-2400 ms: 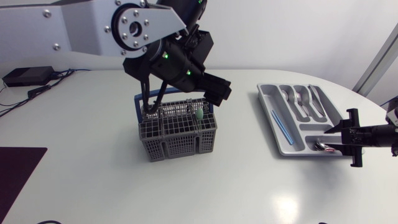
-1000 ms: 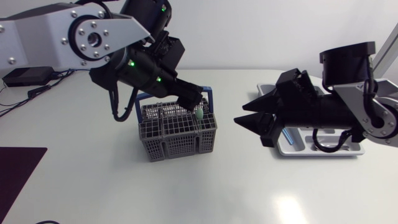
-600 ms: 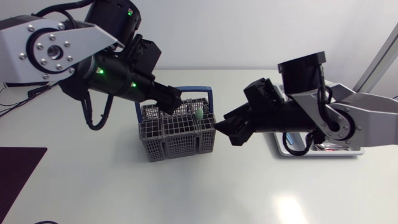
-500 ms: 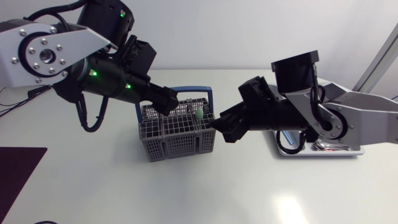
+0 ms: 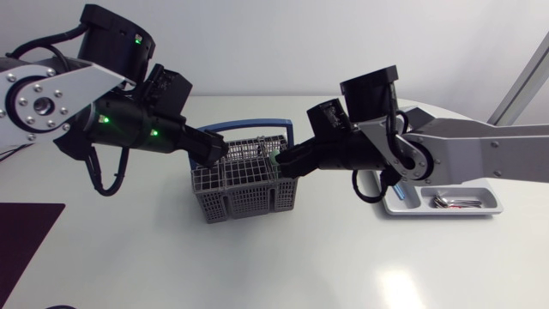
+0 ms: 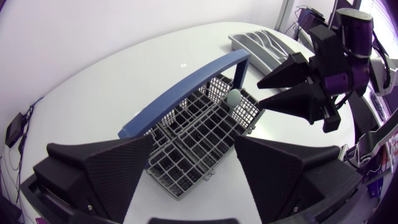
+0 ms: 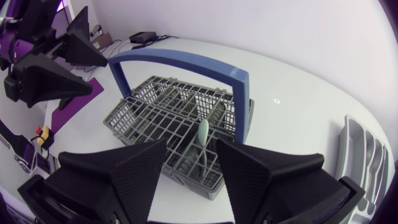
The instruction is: Unload the cutlery basket into the drawer organizer.
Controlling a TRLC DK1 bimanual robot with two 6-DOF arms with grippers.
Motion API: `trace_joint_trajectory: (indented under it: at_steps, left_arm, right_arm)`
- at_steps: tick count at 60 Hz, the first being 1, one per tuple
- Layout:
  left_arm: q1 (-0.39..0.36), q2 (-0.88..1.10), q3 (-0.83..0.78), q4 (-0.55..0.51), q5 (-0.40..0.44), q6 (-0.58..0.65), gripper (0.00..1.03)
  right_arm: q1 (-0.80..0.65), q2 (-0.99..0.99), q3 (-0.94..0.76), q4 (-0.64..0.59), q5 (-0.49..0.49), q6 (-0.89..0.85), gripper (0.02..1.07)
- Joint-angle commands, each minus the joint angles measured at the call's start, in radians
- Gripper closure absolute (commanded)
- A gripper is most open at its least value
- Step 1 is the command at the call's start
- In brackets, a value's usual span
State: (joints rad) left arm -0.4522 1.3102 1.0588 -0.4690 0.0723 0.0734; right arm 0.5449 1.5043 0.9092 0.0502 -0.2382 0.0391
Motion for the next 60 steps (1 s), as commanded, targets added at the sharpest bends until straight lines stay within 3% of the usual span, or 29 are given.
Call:
trace_joint_trajectory:
  at_steps: [1, 18, 31, 40, 60]
  left_arm:
    - [0.014, -0.022, -0.043, 0.015, 0.017, 0.023, 0.13]
    - [0.014, -0.026, -0.089, 0.059, 0.021, 0.032, 0.13]
    - [-0.002, -0.023, -0.083, 0.064, 0.021, 0.025, 0.13]
    - [-0.009, -0.023, -0.085, 0.063, 0.021, 0.023, 0.13]
    - [-0.013, -0.035, -0.103, 0.064, 0.021, 0.031, 0.13]
  right_arm:
    - [0.009, 0.030, 0.037, 0.004, 0.014, 0.050, 0.48]
    - [0.009, 0.056, 0.049, -0.013, 0.045, 0.088, 0.57]
    - [0.010, 0.074, 0.060, -0.015, 0.045, 0.090, 0.57]
    - [0.010, 0.097, 0.065, -0.001, 0.045, 0.085, 0.64]
    - [0.023, 0.148, 0.094, 0.023, 0.065, 0.064, 0.66]
